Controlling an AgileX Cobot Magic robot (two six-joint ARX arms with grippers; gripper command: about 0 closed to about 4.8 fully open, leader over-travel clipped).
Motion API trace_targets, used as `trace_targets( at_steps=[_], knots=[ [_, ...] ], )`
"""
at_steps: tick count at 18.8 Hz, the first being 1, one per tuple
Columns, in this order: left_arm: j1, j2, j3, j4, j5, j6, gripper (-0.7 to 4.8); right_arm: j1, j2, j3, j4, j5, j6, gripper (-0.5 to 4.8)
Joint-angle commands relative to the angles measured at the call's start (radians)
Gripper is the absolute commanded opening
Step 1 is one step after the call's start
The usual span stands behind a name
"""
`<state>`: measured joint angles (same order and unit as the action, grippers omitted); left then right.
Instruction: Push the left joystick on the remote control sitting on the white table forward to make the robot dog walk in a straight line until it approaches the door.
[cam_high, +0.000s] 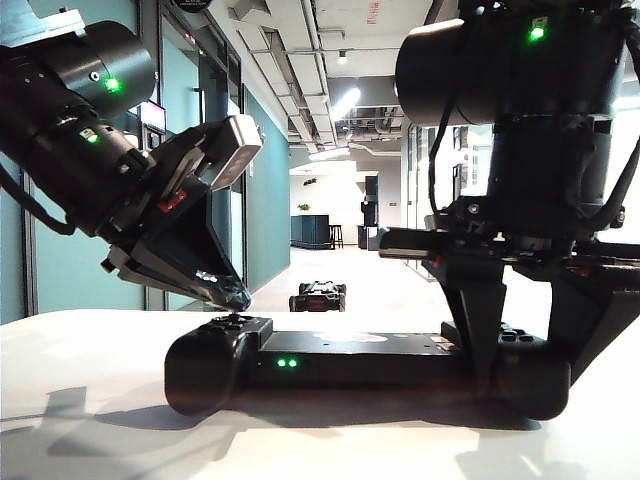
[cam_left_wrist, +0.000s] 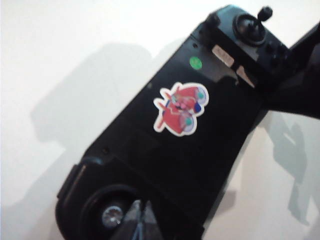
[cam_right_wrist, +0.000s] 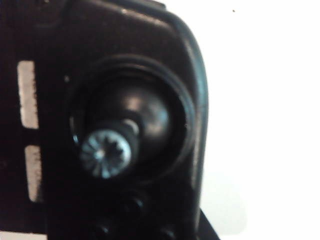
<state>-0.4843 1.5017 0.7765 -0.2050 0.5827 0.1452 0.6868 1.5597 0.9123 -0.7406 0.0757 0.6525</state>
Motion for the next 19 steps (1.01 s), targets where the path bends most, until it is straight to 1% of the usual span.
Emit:
trace_targets(
  at_steps=[1, 19],
  knots=[
    [-0.001, -0.001, 0.000, 0.021, -0.028, 0.000, -0.06, 0.001, -0.002, 0.002, 0.009, -0.011, -0.002, 1.78],
    [-0.001, -0.001, 0.000, 0.028, -0.033, 0.000, -0.06, 0.001, -0.002, 0.002, 0.008, -0.011, -0.002, 1.78]
  ],
)
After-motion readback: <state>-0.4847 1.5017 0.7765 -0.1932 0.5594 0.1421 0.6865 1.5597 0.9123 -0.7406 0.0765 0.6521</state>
